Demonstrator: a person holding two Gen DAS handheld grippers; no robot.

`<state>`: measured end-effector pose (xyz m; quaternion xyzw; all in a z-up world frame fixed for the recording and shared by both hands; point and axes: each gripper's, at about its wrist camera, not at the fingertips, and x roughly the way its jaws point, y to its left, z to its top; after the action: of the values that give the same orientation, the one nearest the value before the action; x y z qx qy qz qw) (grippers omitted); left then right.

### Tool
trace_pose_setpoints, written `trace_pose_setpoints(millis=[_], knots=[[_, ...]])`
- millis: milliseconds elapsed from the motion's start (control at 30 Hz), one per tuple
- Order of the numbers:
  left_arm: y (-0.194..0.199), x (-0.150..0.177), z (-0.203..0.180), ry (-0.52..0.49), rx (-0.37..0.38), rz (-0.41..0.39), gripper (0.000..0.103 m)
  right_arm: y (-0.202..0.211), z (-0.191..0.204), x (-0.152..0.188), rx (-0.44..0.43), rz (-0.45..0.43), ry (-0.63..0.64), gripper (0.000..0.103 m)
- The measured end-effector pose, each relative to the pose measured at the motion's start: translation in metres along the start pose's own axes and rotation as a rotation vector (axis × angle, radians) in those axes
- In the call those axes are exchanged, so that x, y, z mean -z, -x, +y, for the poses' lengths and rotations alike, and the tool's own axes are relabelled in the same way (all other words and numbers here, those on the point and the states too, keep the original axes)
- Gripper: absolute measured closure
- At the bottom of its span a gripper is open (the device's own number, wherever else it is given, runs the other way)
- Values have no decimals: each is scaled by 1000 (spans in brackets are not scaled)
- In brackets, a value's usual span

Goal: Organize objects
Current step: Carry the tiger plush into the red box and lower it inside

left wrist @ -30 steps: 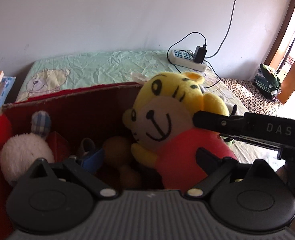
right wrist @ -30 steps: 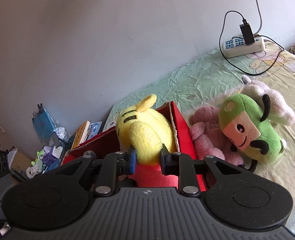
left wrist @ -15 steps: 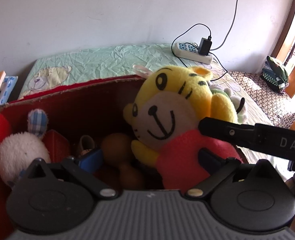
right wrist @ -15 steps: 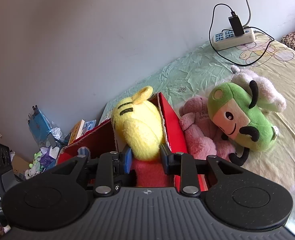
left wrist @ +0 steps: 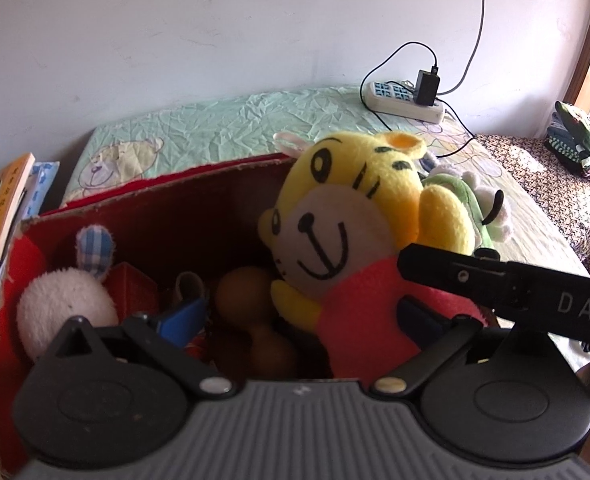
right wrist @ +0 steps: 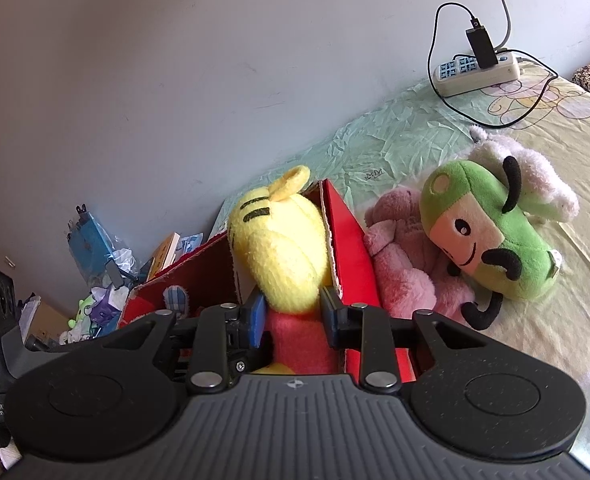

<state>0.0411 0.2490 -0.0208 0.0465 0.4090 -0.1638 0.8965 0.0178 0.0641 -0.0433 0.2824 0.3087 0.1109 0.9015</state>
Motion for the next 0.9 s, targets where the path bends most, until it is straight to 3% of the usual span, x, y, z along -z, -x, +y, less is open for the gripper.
trace_pose_setpoints(millis=[333, 900], knots=[[7, -2, -22, -40, -127, -7, 1, 1, -4, -5, -44, 50, 26, 74], [10, -1, -47, 1, -307, 6, 1, 5, -14, -18, -148, 151, 89, 75]])
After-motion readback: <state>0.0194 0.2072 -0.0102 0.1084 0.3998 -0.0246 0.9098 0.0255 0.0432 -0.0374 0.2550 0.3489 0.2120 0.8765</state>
